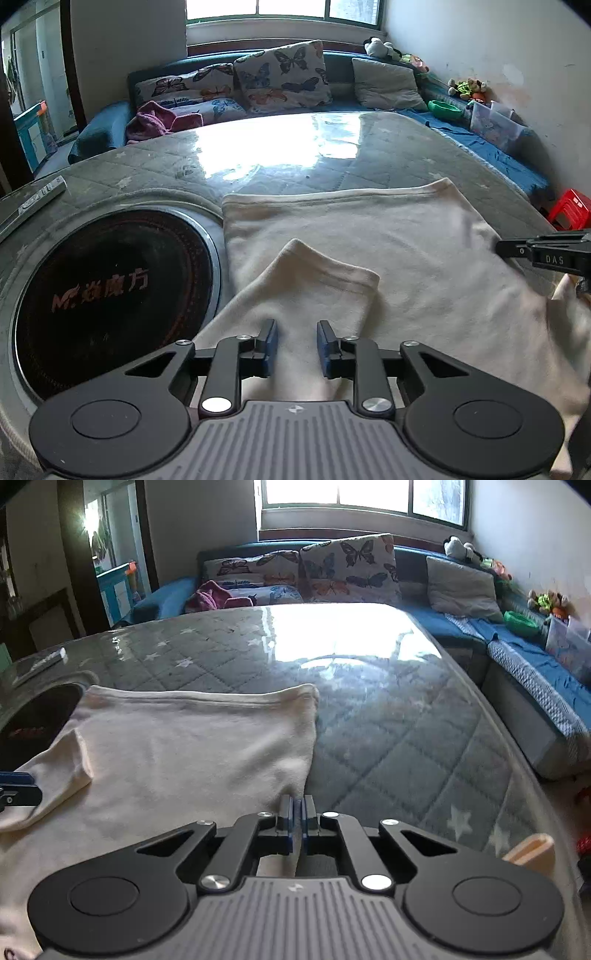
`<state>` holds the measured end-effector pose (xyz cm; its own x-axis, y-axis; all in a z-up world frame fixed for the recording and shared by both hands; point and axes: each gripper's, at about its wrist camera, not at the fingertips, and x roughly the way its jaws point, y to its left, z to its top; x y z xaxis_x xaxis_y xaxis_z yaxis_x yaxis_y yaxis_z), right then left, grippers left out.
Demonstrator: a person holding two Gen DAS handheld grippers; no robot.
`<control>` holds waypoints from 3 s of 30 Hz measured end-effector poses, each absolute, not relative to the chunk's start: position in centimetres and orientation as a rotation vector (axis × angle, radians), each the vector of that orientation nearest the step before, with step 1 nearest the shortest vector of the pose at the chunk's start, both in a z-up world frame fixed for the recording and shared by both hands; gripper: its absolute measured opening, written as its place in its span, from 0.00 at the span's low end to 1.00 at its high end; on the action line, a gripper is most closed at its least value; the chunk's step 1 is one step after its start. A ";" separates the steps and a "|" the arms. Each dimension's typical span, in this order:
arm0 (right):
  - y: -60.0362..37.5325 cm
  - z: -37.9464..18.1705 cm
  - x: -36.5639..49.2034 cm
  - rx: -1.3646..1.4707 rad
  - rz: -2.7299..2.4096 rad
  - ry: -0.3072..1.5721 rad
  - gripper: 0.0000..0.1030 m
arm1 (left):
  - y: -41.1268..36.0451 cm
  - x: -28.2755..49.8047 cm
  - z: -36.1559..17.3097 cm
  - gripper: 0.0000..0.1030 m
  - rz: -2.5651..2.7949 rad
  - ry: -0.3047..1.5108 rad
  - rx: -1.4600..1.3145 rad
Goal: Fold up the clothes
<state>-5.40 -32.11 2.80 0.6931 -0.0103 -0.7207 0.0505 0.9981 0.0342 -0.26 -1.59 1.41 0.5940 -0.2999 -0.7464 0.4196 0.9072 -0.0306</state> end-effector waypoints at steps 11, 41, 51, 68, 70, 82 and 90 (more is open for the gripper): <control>-32.4 2.4 0.5 0.037 -0.052 0.796 0.03 | -2.9 5.0 0.8 0.21 -0.323 0.793 0.192; -32.7 4.2 -9.9 0.011 -0.069 0.769 0.52 | -5.7 2.5 0.9 0.35 -0.425 0.795 0.231; -34.6 3.3 -12.1 0.057 -0.130 0.784 0.57 | -1.7 1.3 2.7 0.02 -0.372 0.720 0.096; -35.4 2.7 -14.9 0.080 -0.180 0.785 0.60 | 13.7 -5.8 4.8 0.02 -0.004 0.660 -0.180; -35.2 2.8 -15.1 0.077 -0.177 0.788 0.60 | 14.3 -6.5 4.2 0.02 0.032 0.663 -0.182; -35.4 3.5 -17.5 0.116 -0.175 0.764 0.54 | 17.1 -6.6 2.9 0.07 0.156 0.707 -0.181; -37.6 3.5 -15.9 0.073 -0.265 0.760 0.54 | 16.5 -6.8 3.6 0.25 0.161 0.698 -0.177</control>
<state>-15.87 -37.61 3.49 0.6933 -0.2112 -0.6890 0.2634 0.9642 -0.0305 -6.82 16.52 3.58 0.7547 0.0878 -0.6502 -0.2061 0.9726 -0.1079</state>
